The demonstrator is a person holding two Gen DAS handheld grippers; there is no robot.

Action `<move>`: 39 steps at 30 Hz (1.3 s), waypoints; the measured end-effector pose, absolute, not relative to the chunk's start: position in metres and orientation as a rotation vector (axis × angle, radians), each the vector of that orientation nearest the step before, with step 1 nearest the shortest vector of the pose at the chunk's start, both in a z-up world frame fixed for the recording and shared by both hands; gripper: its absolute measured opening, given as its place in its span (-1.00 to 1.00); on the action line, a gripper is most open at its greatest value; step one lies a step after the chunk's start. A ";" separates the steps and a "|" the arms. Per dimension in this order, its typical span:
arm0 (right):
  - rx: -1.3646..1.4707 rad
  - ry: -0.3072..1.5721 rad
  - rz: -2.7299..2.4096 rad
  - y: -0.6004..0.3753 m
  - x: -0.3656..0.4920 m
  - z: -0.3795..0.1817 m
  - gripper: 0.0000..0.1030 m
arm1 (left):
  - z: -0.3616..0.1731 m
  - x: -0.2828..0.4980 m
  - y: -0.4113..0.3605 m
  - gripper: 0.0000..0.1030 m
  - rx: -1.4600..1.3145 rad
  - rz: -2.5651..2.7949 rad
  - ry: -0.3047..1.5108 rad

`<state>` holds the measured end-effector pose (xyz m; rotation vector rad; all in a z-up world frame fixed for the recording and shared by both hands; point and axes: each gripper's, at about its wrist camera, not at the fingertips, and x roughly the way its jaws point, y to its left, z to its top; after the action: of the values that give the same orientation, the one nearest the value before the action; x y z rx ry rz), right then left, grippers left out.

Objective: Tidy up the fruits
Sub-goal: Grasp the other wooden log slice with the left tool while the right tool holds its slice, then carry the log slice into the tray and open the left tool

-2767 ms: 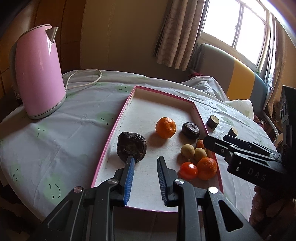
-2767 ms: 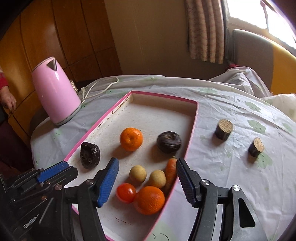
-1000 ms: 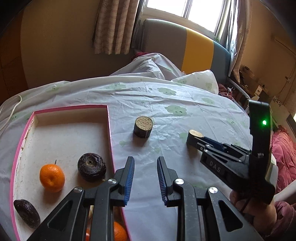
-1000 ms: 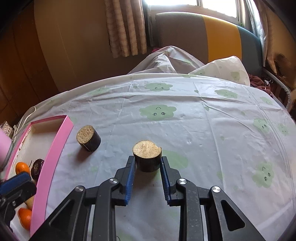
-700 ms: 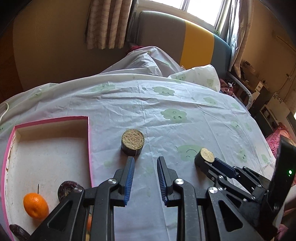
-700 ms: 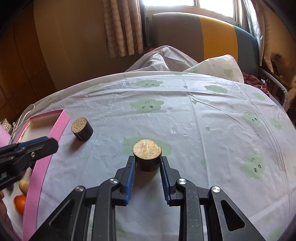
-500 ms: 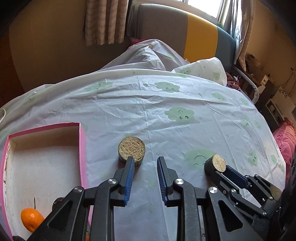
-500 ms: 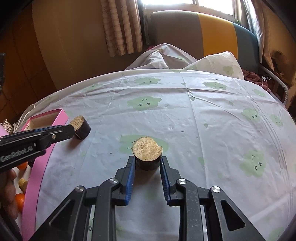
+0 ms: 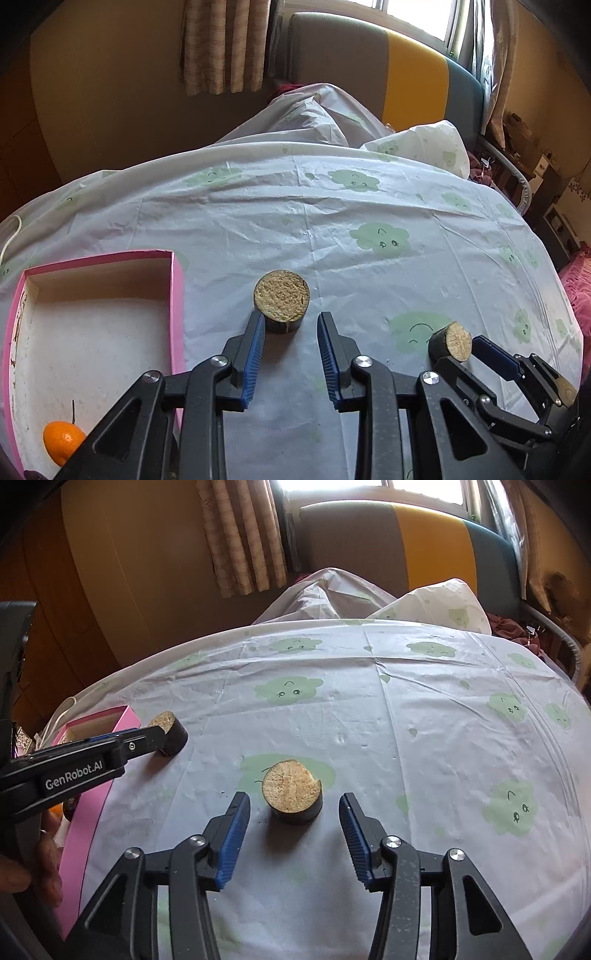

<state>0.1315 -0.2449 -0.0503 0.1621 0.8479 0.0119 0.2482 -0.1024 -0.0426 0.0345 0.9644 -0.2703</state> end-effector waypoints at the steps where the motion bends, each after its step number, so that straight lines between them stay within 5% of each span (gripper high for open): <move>1: 0.163 0.850 0.011 -0.245 0.133 -0.051 -0.01 | -0.045 0.250 -0.103 -0.43 0.040 -0.265 0.969; 8: 0.143 0.867 0.004 -0.243 0.140 -0.053 -0.04 | -0.056 0.262 -0.103 -0.42 0.022 -0.253 1.003; 11: 0.136 0.872 0.004 -0.242 0.141 -0.055 -0.32 | -0.057 0.261 -0.104 -0.43 0.034 -0.266 0.988; 13: 0.131 0.871 0.003 -0.241 0.141 -0.054 -0.32 | -0.056 0.257 -0.105 -0.44 0.033 -0.283 0.982; 14: 0.130 0.869 0.004 -0.241 0.141 -0.054 -0.32 | -0.056 0.254 -0.106 -0.52 0.041 -0.282 0.977; 15: 0.129 0.867 0.003 -0.241 0.140 -0.054 -0.33 | -0.054 0.250 -0.106 -0.92 0.046 -0.289 0.972; 20: 0.122 0.866 0.010 -0.240 0.132 -0.053 -0.33 | -0.048 0.227 -0.107 -0.93 0.039 -0.292 0.966; 22: 0.122 0.872 0.008 -0.241 0.128 -0.054 -0.33 | -0.047 0.222 -0.105 -0.85 0.018 -0.300 0.966; 24: 0.132 0.871 0.002 -0.243 0.124 -0.053 -0.33 | -0.047 0.224 -0.101 -0.57 -0.004 -0.276 0.978; 39: 0.149 0.878 0.007 -0.244 0.123 -0.056 -0.31 | -0.055 0.271 -0.113 -0.10 -0.040 -0.249 0.998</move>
<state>0.1226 -0.2439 -0.0561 0.1492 0.8778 0.0069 0.2710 -0.1128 -0.0549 -0.0403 0.9984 -0.2487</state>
